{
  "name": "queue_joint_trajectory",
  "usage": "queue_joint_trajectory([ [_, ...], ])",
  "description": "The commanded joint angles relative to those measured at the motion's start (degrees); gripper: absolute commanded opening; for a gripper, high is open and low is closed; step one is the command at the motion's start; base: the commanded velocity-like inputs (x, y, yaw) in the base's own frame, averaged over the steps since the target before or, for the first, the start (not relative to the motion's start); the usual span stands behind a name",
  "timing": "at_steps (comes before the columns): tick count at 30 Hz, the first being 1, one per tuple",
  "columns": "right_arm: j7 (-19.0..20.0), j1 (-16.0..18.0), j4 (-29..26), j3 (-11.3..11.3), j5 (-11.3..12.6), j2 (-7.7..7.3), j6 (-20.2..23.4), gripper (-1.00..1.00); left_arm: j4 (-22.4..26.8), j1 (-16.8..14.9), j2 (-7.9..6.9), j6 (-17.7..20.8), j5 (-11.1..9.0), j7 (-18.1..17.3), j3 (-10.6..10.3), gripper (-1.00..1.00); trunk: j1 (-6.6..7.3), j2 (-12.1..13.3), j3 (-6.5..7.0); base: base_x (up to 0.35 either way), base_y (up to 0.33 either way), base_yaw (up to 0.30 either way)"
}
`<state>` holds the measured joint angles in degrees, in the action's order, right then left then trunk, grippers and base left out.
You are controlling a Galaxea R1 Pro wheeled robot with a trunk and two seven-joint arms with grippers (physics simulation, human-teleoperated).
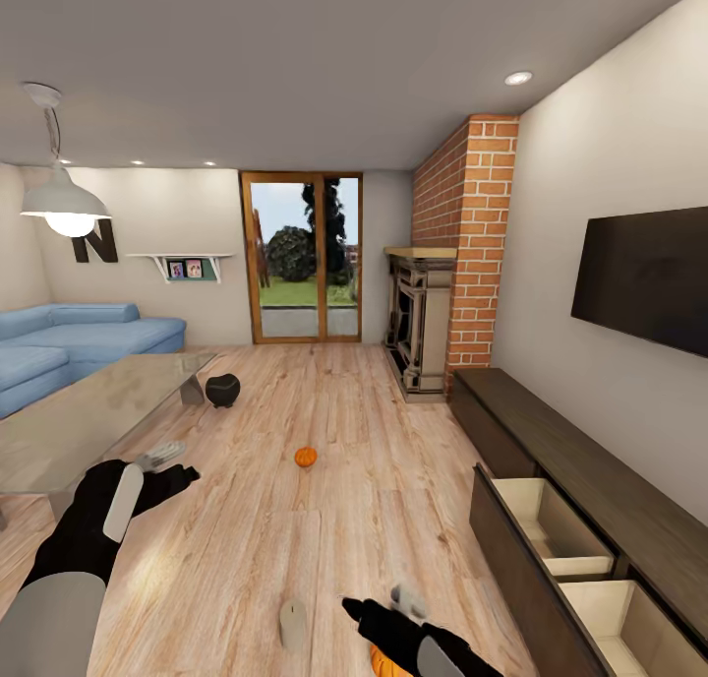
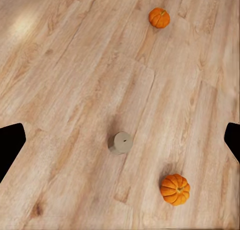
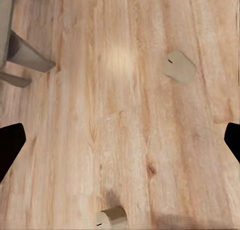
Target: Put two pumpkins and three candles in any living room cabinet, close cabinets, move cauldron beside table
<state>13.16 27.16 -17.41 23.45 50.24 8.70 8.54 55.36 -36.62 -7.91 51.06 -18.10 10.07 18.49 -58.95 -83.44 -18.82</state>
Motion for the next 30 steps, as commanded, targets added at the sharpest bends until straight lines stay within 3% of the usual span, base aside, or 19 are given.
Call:
queue_joint_trajectory([
  [1,0.43,0.04,0.74,-0.02,1.33,-0.28,-0.25,1.0,0.05,-0.04,0.0,0.23,-0.58,-0.11,0.01,1.0,0.0,-0.04,-0.07,0.0,0.0,0.0],
  [4,3.32,0.0,3.33,-0.94,5.29,-1.88,-1.27,1.0,0.04,-0.04,0.0,0.25,-0.48,-1.95,-0.02,1.0,0.0,-0.04,-0.07,0.0,0.0,0.0],
  [11,15.33,-0.2,6.83,-2.06,7.52,-4.51,-1.73,1.0,0.37,-0.04,0.0,0.27,-0.4,-2.86,-0.03,1.0,0.0,-0.04,-0.07,0.0,0.0,0.0],
  [16,17.4,-0.25,8.9,-6.16,7.27,-4.77,-2.67,1.0,0.57,0.02,-0.06,0.27,-0.54,-3.83,-0.04,1.0,0.0,-0.04,-0.07,0.0,0.0,0.0],
  [19,17.77,-0.26,9.17,-7.28,7.26,-4.7,-3.13,1.0,0.87,0.06,-0.08,0.31,-0.62,-4.82,-0.04,1.0,0.0,-0.04,-0.07,0.0,0.0,0.0],
  [30,17.88,-0.26,9.84,-8.14,7.48,-4.78,-3.35,1.0,10.85,0.23,0.23,2.22,-0.87,-5.32,0.05,1.0,0.0,-0.04,-0.07,0.0,0.0,0.0],
])
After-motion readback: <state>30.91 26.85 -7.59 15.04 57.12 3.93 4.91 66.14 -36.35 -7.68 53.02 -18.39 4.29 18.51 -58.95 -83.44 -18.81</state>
